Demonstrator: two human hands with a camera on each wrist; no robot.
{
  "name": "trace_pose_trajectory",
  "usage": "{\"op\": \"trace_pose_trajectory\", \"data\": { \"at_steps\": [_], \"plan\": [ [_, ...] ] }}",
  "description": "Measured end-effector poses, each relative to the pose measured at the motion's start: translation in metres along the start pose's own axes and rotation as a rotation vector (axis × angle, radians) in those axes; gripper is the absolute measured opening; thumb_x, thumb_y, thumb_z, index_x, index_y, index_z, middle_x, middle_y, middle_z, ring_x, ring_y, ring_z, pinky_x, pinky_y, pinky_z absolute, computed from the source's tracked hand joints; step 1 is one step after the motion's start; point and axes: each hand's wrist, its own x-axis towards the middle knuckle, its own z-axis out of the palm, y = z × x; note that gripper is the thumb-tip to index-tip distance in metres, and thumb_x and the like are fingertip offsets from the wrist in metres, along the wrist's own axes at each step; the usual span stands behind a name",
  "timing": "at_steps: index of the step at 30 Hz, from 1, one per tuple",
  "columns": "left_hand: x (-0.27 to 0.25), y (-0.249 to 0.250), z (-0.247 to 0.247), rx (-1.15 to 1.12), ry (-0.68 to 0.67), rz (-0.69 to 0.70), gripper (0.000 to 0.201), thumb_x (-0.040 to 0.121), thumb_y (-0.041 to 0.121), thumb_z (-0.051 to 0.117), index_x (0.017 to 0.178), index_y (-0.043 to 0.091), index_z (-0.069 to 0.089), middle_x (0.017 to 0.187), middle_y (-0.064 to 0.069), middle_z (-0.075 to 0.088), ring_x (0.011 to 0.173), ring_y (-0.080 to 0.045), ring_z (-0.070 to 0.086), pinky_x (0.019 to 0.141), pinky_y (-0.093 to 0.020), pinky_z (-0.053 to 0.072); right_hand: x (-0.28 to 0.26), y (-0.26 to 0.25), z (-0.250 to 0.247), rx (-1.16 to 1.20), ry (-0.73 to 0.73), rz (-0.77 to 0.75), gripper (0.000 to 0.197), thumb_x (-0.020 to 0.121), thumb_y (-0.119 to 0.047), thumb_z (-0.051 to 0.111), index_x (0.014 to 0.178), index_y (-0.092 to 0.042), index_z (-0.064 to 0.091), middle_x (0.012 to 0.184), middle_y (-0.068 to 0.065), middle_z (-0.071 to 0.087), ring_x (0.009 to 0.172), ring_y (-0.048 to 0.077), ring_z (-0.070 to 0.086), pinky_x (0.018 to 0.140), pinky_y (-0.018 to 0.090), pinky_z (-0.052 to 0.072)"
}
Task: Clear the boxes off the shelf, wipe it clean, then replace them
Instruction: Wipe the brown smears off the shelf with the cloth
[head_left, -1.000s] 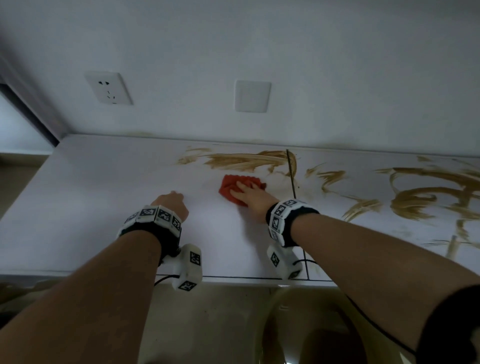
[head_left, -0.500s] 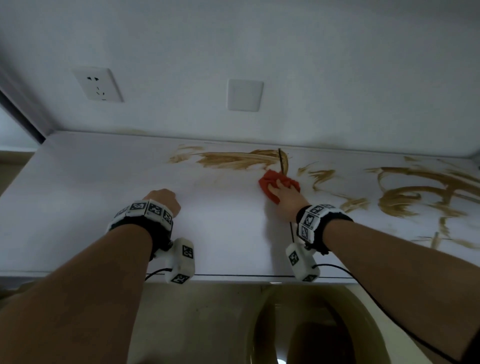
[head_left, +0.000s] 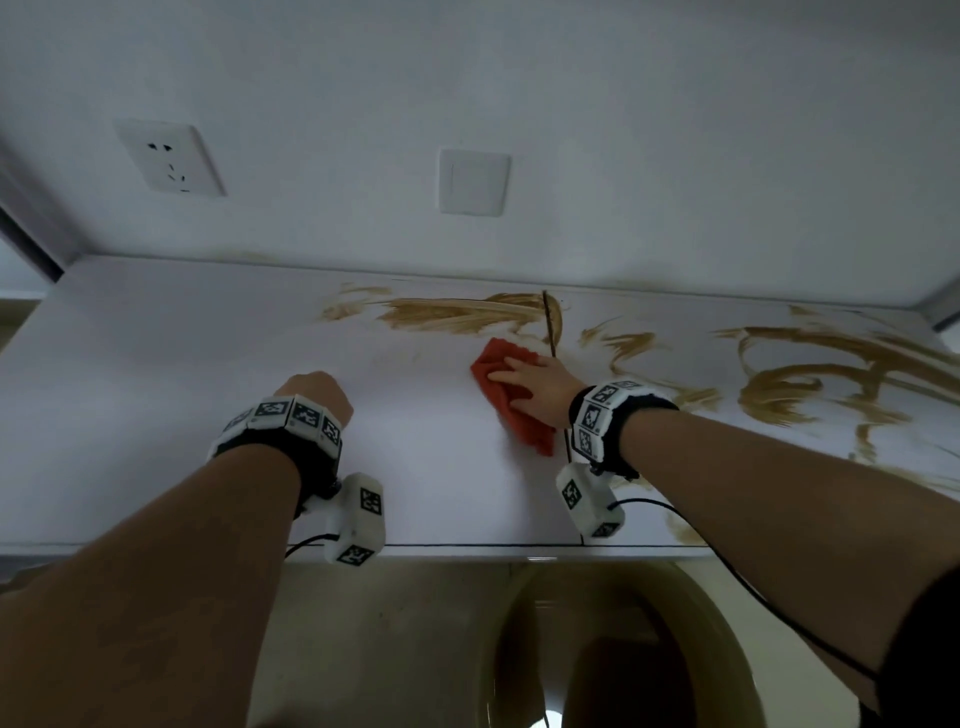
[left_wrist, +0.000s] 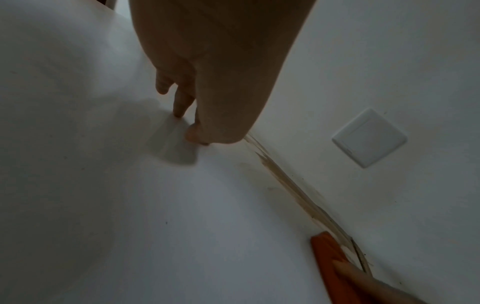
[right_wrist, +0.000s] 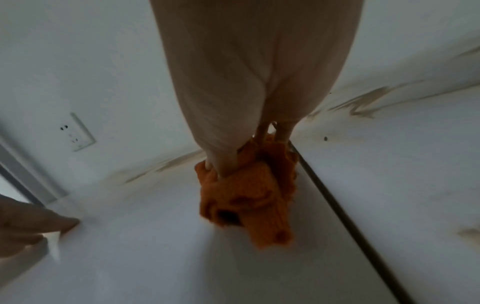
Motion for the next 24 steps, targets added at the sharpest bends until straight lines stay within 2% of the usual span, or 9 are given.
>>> {"op": "trace_pose_trajectory", "data": {
  "at_steps": [1, 2, 4, 6, 10, 12, 14, 20, 24],
  "plan": [
    [0.001, 0.001, 0.000, -0.021, 0.011, -0.006, 0.028, 0.094, 0.011, 0.042, 0.066, 0.014, 0.045, 0.079, -0.003, 0.048, 0.088, -0.021, 0.047, 0.074, -0.025, 0.036, 0.007, 0.002, 0.000, -0.003, 0.009, -0.001, 0.052, 0.098, -0.023, 0.041, 0.147, -0.029, 0.024, 0.158, 0.004, 0.013, 0.144, 0.029, 0.014, 0.118, 0.034, 0.008],
    [0.002, 0.001, 0.000, -0.001, 0.016, -0.012, 0.024, 0.094, 0.012, 0.042, 0.070, 0.012, 0.049, 0.081, -0.003, 0.049, 0.088, -0.021, 0.048, 0.074, -0.024, 0.035, 0.011, 0.003, -0.002, 0.000, 0.014, 0.024, 0.053, 0.098, -0.021, 0.039, 0.148, -0.029, 0.023, 0.158, 0.004, 0.012, 0.144, 0.030, 0.015, 0.118, 0.035, 0.010],
    [0.005, -0.001, -0.001, 0.026, 0.007, -0.019, 0.020, 0.093, 0.013, 0.043, 0.097, 0.010, 0.062, 0.104, -0.007, 0.060, 0.100, -0.025, 0.057, 0.074, -0.025, 0.036, 0.018, 0.009, -0.006, 0.040, 0.024, 0.118, 0.053, 0.098, -0.019, 0.036, 0.149, -0.027, 0.022, 0.158, 0.007, 0.013, 0.142, 0.033, 0.020, 0.116, 0.036, 0.018],
    [0.006, -0.004, -0.001, 0.049, 0.000, -0.027, 0.029, 0.092, 0.014, 0.043, 0.113, 0.008, 0.062, 0.121, -0.009, 0.060, 0.113, -0.026, 0.057, 0.079, -0.027, 0.041, 0.024, 0.014, -0.008, 0.060, 0.017, 0.213, 0.054, 0.099, -0.021, 0.035, 0.150, -0.023, 0.019, 0.156, 0.011, 0.014, 0.140, 0.034, 0.023, 0.113, 0.035, 0.024],
    [0.007, -0.007, -0.001, 0.041, 0.010, -0.006, 0.033, 0.092, 0.014, 0.041, 0.118, 0.008, 0.060, 0.127, -0.010, 0.058, 0.117, -0.026, 0.055, 0.094, -0.031, 0.044, 0.031, 0.008, -0.007, 0.026, 0.039, 0.280, 0.050, 0.101, -0.027, 0.031, 0.149, -0.018, 0.020, 0.151, 0.020, 0.021, 0.133, 0.040, 0.031, 0.108, 0.042, 0.035],
    [0.007, -0.007, -0.001, 0.036, 0.012, 0.000, 0.034, 0.093, 0.013, 0.040, 0.120, 0.007, 0.060, 0.128, -0.010, 0.058, 0.117, -0.026, 0.055, 0.094, -0.030, 0.044, 0.032, -0.003, -0.007, 0.023, 0.023, 0.233, 0.054, 0.100, -0.038, 0.032, 0.149, -0.018, 0.019, 0.153, 0.020, 0.016, 0.135, 0.041, 0.027, 0.108, 0.045, 0.033],
    [0.006, -0.007, 0.000, 0.021, 0.024, 0.007, 0.036, 0.094, 0.013, 0.038, 0.124, 0.007, 0.057, 0.131, -0.011, 0.056, 0.120, -0.026, 0.054, 0.096, -0.031, 0.044, 0.035, -0.021, -0.008, -0.005, 0.019, 0.138, 0.058, 0.098, -0.041, 0.035, 0.149, -0.019, 0.018, 0.155, 0.019, 0.011, 0.138, 0.042, 0.021, 0.111, 0.047, 0.028],
    [0.000, -0.012, -0.003, 0.042, 0.028, 0.026, 0.043, 0.097, 0.012, 0.034, 0.139, 0.009, 0.046, 0.144, -0.010, 0.044, 0.132, -0.027, 0.043, 0.105, -0.032, 0.037, 0.051, -0.106, -0.008, -0.103, -0.034, -0.185, 0.053, 0.099, -0.025, 0.036, 0.150, -0.021, 0.019, 0.158, 0.015, 0.003, 0.142, 0.043, 0.008, 0.117, 0.048, 0.013],
    [-0.003, -0.012, -0.008, 0.093, 0.026, 0.044, 0.044, 0.099, 0.012, 0.032, 0.142, 0.011, 0.042, 0.146, -0.010, 0.041, 0.134, -0.026, 0.040, 0.108, -0.032, 0.035, 0.040, -0.118, 0.002, -0.129, -0.128, -0.320, 0.053, 0.100, -0.016, 0.035, 0.149, -0.027, 0.021, 0.159, 0.010, 0.000, 0.143, 0.042, 0.001, 0.117, 0.044, 0.004]
  ]
}}
